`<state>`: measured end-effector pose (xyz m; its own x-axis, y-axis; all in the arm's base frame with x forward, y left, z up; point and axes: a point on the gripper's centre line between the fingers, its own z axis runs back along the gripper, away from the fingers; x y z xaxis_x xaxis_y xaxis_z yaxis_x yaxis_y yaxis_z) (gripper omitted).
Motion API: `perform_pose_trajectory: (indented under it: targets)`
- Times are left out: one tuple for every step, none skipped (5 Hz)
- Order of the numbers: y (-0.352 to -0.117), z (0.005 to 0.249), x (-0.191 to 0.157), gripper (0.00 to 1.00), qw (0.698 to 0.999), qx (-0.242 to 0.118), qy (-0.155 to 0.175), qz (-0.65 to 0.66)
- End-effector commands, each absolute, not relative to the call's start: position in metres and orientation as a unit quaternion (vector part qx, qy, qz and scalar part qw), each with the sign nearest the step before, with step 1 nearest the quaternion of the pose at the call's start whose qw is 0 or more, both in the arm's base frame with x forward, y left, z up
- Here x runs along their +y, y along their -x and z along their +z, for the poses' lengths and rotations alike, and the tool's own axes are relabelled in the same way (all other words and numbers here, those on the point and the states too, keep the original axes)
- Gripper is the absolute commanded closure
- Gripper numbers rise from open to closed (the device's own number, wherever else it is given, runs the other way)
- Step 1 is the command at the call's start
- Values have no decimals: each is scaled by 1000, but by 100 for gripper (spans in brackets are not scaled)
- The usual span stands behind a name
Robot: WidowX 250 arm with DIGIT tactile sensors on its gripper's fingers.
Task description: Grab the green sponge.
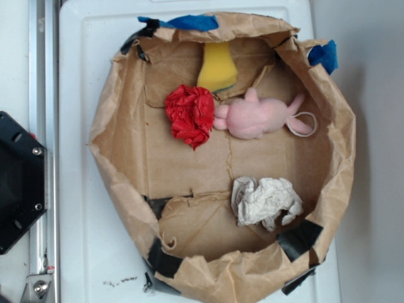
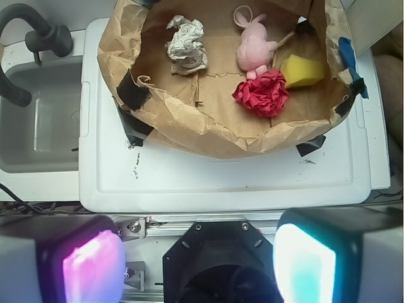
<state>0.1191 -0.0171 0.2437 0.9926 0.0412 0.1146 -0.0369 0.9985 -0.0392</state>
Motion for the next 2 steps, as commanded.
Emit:
perform_pose_trajectory:
  targets:
    - [-119,244,-17,0,998,-58,18,20]
    - [-147,240,-19,0,997,-55,27,43]
